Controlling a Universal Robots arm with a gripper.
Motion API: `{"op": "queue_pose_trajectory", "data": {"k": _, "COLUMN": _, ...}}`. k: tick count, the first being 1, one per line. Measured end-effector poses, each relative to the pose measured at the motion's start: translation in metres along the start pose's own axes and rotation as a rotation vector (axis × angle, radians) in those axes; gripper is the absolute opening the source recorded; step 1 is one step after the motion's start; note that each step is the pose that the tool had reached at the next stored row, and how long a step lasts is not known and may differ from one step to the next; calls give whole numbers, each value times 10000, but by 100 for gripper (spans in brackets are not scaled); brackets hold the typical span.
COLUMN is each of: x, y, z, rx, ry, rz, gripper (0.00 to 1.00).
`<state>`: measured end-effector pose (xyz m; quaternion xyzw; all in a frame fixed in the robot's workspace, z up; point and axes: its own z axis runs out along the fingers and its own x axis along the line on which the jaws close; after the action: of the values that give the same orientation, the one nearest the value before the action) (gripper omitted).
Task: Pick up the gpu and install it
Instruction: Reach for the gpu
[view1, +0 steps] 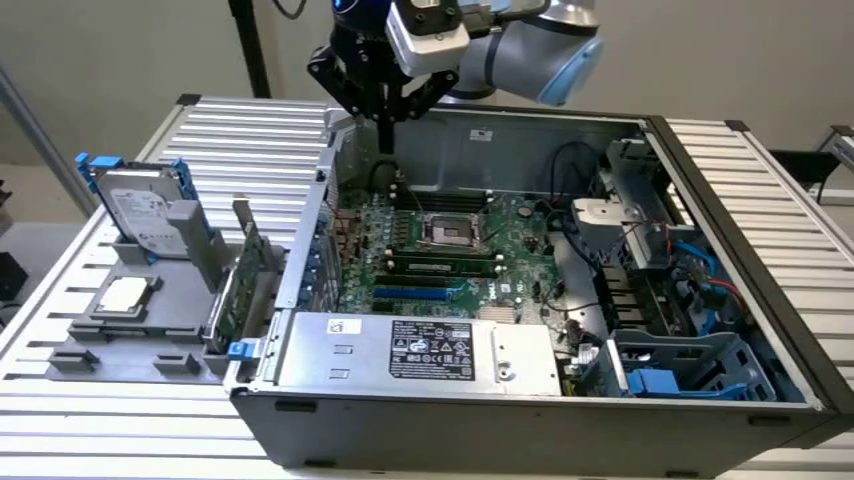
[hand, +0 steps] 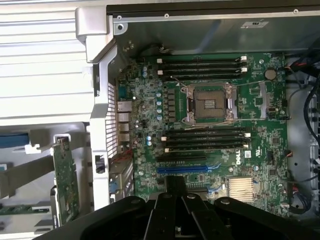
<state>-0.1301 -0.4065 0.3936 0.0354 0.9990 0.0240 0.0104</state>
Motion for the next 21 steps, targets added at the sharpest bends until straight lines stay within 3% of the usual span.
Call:
{"op": "queue_pose_trajectory", "data": {"k": 6, "x": 245, "y": -127, "z": -11, "rx": 11, "ry": -2, "rz": -1, "gripper": 11}}
{"op": "queue_pose_trajectory", "data": {"k": 21, "x": 921, "y": -272, "z": -5, "rx": 125, "ry": -43, "rz": -5, "gripper": 11}}
